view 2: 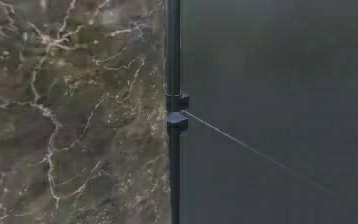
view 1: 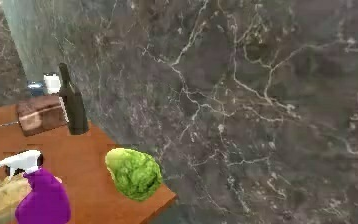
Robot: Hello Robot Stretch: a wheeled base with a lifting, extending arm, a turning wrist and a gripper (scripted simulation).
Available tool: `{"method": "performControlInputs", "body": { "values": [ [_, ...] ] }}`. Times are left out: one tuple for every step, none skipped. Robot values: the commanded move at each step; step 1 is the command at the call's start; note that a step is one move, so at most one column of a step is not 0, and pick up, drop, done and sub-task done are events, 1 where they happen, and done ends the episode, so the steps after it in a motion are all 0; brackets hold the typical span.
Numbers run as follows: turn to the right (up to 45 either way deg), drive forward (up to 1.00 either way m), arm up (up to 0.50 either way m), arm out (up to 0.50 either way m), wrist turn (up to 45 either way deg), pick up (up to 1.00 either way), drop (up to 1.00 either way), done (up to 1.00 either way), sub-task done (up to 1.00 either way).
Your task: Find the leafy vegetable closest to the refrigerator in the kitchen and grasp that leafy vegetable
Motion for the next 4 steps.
{"method": "performControlInputs", "body": {
  "values": [
    [-45.0, 0.0, 0.0, 0.0, 0.0, 0.0, 0.0, 0.0, 0.0],
    [-45.0, 0.0, 0.0, 0.0, 0.0, 0.0, 0.0, 0.0, 0.0],
    [-15.0, 0.0, 0.0, 0.0, 0.0, 0.0, 0.0, 0.0, 0.0],
    [0.0, 0.0, 0.5, 0.0, 0.0, 0.0, 0.0, 0.0, 0.0]
  ]
}}
